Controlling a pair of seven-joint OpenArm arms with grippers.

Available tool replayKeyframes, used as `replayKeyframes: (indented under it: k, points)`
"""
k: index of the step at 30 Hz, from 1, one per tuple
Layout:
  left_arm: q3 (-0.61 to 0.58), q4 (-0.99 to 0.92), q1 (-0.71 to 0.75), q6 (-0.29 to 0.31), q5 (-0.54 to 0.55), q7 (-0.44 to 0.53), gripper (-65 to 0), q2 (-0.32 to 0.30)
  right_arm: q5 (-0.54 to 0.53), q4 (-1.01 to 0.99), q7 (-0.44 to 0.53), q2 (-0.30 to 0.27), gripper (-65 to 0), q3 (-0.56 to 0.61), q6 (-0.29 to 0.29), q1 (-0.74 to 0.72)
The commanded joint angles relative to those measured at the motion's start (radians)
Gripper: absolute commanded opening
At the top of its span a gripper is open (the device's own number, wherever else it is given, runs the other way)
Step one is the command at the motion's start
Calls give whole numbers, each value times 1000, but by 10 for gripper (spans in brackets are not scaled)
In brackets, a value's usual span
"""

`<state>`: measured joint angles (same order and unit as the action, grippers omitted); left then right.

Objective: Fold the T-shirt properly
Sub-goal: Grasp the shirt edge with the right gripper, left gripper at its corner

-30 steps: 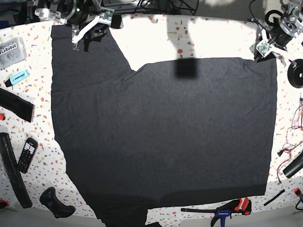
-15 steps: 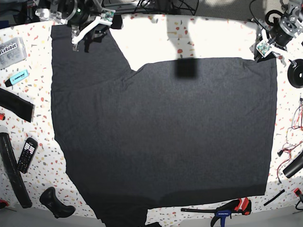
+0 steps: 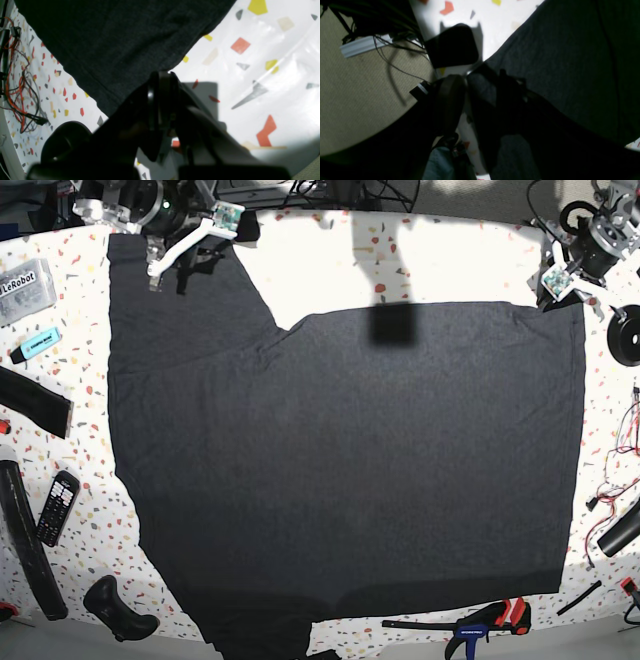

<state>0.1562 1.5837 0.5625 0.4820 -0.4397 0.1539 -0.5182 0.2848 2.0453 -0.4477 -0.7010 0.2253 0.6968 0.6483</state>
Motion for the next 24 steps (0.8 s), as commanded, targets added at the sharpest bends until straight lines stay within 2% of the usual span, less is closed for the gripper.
replayKeyframes:
  k: [1,17,19,24]
  points:
    - [6,7,5,4,6,5,-650,-14,-8,19,8,-11,-351,-3,1,1]
    - [6,7,5,4,6,5,-650,-14,4,-106,21,-11,-351,-3,-2,0]
    - [6,7,5,4,6,5,-650,-14,4,-110,21,-11,-385,-3,-26,0]
    - [6,7,5,4,6,5,-650,-14,3,-110,22,-11,-526,-3,-28,0]
